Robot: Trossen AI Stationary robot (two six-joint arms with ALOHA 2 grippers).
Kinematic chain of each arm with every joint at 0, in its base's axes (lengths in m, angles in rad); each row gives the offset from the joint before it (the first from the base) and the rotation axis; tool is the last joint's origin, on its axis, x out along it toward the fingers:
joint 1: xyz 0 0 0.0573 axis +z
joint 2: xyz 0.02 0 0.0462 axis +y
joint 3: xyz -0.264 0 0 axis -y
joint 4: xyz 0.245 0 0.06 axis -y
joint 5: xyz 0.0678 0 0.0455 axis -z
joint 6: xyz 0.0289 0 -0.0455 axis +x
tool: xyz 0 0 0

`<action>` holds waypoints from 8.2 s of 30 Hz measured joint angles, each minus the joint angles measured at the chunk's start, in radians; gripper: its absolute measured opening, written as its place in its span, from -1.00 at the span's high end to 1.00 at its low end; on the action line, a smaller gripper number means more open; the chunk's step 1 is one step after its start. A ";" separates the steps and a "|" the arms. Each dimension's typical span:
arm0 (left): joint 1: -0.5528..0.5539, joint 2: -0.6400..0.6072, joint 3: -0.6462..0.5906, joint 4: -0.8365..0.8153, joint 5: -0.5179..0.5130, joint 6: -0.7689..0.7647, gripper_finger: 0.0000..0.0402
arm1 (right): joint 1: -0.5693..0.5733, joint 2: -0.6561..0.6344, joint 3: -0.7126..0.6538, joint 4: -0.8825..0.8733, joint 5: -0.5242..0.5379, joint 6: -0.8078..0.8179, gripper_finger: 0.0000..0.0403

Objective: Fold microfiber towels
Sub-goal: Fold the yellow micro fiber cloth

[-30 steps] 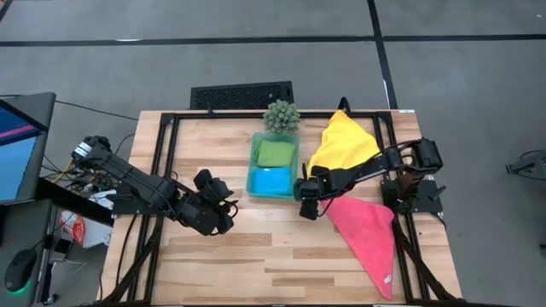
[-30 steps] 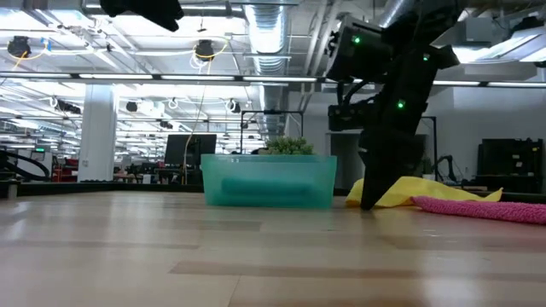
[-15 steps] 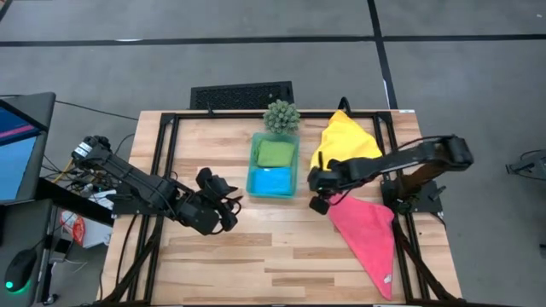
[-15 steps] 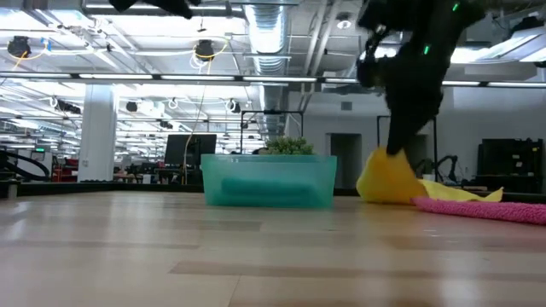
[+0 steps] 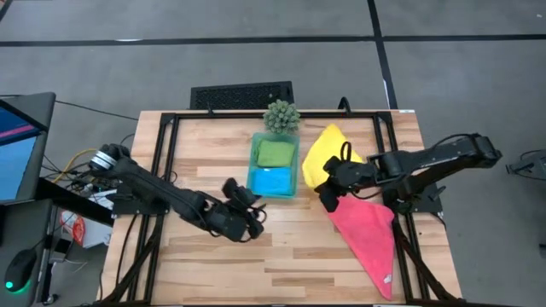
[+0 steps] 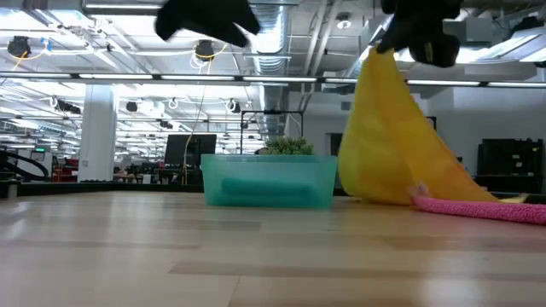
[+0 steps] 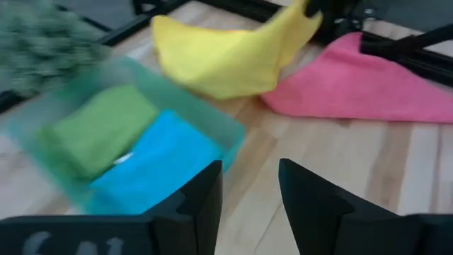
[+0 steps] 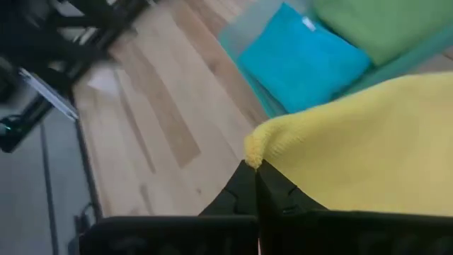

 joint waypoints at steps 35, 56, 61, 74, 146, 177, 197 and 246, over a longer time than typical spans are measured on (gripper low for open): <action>0.104 0.367 0.004 0.679 0.166 -0.219 -0.02 | 0.053 0.094 0.106 0.169 0.216 0.102 0.98; 0.104 0.551 0.247 0.630 0.165 -0.260 -0.02 | 0.154 0.094 0.106 0.286 0.342 0.097 0.98; 0.108 0.579 0.278 0.604 0.122 -0.295 -0.02 | 0.177 0.094 0.106 0.299 0.362 0.104 0.98; 0.146 0.579 0.282 0.538 0.133 -0.340 -0.02 | 0.197 0.094 0.106 0.415 0.388 0.069 0.98; -0.035 0.517 0.282 0.282 0.271 -0.371 0.12 | 0.274 0.087 0.106 0.544 0.434 -0.037 0.98; -0.024 0.427 0.283 0.176 -0.010 -0.206 0.03 | 0.272 0.087 0.106 0.539 0.437 -0.052 0.96; -0.018 0.495 0.282 0.220 0.017 -0.204 0.03 | 0.266 0.087 0.106 0.544 0.438 -0.062 0.96; -0.188 0.062 0.288 -0.283 0.406 -0.581 1.00 | 0.324 0.093 0.198 0.334 0.138 -0.161 0.96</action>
